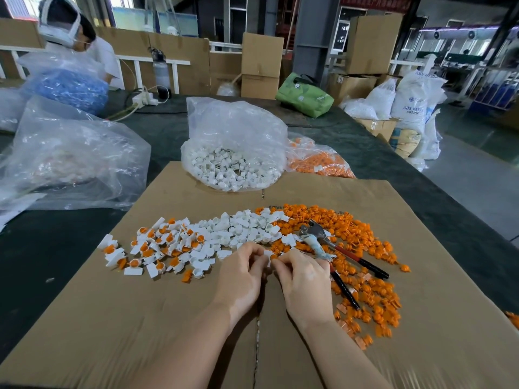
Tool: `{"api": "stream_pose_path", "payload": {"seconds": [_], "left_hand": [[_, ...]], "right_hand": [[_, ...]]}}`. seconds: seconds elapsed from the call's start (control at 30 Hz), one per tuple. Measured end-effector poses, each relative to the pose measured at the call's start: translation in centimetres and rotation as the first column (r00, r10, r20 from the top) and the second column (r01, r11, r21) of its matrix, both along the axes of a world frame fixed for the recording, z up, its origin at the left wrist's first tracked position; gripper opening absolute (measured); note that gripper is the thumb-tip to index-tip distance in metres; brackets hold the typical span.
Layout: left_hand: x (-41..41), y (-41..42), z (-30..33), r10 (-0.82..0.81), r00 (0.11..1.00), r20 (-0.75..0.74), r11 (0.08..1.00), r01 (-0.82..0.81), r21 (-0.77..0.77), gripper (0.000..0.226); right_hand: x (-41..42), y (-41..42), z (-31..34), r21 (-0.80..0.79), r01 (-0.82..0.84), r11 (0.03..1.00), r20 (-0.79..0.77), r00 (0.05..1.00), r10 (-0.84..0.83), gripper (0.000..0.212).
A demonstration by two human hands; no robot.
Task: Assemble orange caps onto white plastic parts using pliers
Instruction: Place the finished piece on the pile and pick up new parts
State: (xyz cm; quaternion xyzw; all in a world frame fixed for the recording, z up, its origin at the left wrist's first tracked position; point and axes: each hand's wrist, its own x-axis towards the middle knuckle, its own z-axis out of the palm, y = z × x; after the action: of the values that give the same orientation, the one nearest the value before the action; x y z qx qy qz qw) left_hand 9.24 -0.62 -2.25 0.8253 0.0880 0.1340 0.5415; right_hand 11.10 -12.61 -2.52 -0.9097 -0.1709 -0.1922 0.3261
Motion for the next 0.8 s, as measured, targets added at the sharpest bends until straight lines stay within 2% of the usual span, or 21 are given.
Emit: {"api": "stream_pose_path", "payload": {"seconds": [0.17, 0.27, 0.43, 0.8], "left_hand": [[0.17, 0.14, -0.17, 0.012, 1.000, -0.009, 0.998, -0.012, -0.066, 0.016], [0.16, 0.15, -0.14, 0.009, 1.000, -0.009, 0.998, -0.009, -0.059, 0.015], [0.13, 0.20, -0.11, 0.012, 1.000, -0.016, 0.998, -0.013, -0.066, 0.017], [-0.11, 0.07, 0.26, -0.021, 1.000, -0.017, 0.993, 0.018, -0.121, 0.016]], "right_hand": [[-0.32, 0.14, 0.19, 0.003, -0.012, 1.000, 0.084, 0.996, 0.011, 0.012], [-0.35, 0.08, 0.14, 0.040, -0.019, 0.999, 0.113, 0.994, 0.014, 0.018], [-0.37, -0.06, 0.28, 0.035, -0.124, 0.992, 0.147, 0.982, 0.118, 0.027], [-0.30, -0.16, 0.62, 0.056, -0.137, 0.989, 0.106, 0.986, 0.131, 0.020]]}}
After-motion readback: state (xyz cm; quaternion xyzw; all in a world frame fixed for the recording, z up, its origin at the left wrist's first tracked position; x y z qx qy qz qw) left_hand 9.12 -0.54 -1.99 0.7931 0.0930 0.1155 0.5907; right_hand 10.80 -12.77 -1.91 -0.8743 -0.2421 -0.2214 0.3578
